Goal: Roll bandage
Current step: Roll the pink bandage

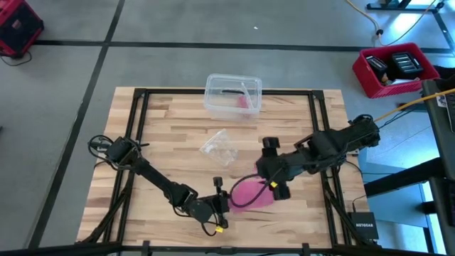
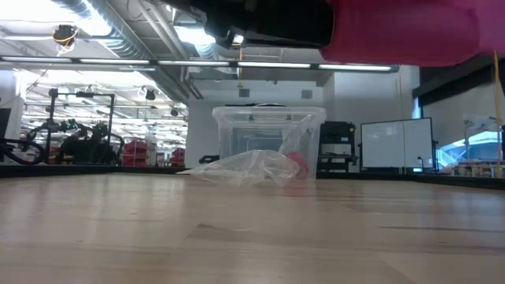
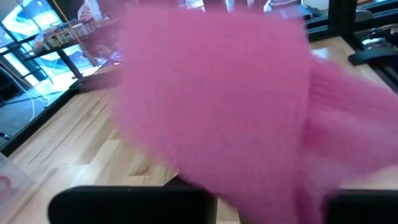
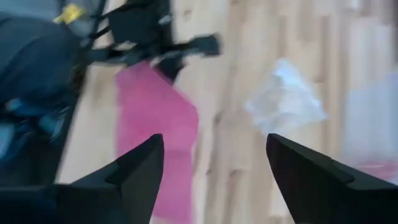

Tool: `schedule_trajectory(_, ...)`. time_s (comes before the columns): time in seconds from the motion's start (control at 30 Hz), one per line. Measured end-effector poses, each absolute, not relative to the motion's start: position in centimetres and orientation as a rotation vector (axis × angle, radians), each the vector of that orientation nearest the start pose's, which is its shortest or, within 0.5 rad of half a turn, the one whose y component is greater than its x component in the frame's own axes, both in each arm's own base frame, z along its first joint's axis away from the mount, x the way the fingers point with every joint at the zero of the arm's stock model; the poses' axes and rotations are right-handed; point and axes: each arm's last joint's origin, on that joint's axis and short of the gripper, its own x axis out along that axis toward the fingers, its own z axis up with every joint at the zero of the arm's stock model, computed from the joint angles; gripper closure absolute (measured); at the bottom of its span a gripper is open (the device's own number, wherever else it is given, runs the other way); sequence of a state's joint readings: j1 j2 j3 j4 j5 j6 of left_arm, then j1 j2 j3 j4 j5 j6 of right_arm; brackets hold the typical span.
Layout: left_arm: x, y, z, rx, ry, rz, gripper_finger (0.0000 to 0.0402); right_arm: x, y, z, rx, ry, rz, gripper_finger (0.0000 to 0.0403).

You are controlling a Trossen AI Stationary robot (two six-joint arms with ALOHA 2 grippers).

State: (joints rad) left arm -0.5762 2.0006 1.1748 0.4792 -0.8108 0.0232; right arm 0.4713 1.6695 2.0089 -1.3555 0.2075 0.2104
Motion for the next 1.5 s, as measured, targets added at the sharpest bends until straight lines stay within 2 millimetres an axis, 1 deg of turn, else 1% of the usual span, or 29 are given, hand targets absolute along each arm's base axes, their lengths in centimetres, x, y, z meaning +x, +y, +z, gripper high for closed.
schedule_trajectory(0.1,36.6,-21.3,17.5,0.242,0.267,0.229,0.038,27.4,13.4,42.4,-0.126,0.997,0.168,0.0121)
schedule_trajectory(0.23,36.6,-21.3,17.4,0.235,0.267,0.231,0.038,27.5,13.3,42.4,-0.124,0.995,0.133,0.0122)
schedule_trajectory(0.37,36.6,-21.3,17.4,0.202,0.264,0.234,0.038,27.3,13.3,42.3,-0.086,1.006,0.076,0.0122)
schedule_trajectory(0.43,36.5,-21.4,17.4,0.172,0.266,0.236,0.038,26.9,13.9,42.2,-0.072,1.022,0.068,0.0123)
schedule_trajectory(0.5,36.4,-21.4,17.1,0.14,0.282,0.243,0.038,26.6,14.9,41.7,-0.075,1.021,0.079,0.0123)
schedule_trajectory(0.57,36.3,-21.3,16.9,0.11,0.294,0.25,0.038,26.5,16.3,40.6,-0.103,1.017,0.106,0.0123)
schedule_trajectory(0.67,36.3,-21.3,16.9,0.071,0.294,0.258,0.038,26.3,18.6,38.4,-0.17,0.992,0.114,0.0123)
schedule_trajectory(0.8,36.3,-21.2,16.8,0.046,0.294,0.263,0.038,26.3,21.4,34.1,-0.22,0.935,0.132,0.0123)
schedule_trajectory(0.9,36.4,-21.1,16.8,0.024,0.291,0.27,0.038,26.6,22.6,30.8,-0.224,0.892,0.167,0.0123)
schedule_trajectory(1.0,36.5,-21.0,16.8,0.019,0.29,0.274,0.038,26.8,22.5,28.3,-0.246,0.872,0.147,0.0123)
schedule_trajectory(1.07,36.6,-20.9,16.9,0.018,0.289,0.277,0.038,27.1,22.1,27.4,-0.259,0.856,0.12,0.0123)
schedule_trajectory(1.13,36.6,-20.9,16.8,0.016,0.29,0.278,0.038,27.4,21.7,26.8,-0.259,0.853,0.099,0.0125)
schedule_trajectory(1.27,36.6,-20.9,16.8,0.02,0.29,0.277,0.038,28.2,20.6,26.6,-0.26,0.857,0.072,0.0148)
schedule_trajectory(1.4,36.6,-20.9,16.8,0.024,0.291,0.276,0.038,28.7,20.0,26.6,-0.264,0.872,0.085,0.0193)
schedule_trajectory(1.5,36.6,-20.9,16.8,0.024,0.291,0.276,0.038,28.8,19.9,26.4,-0.254,0.888,0.11,0.0227)
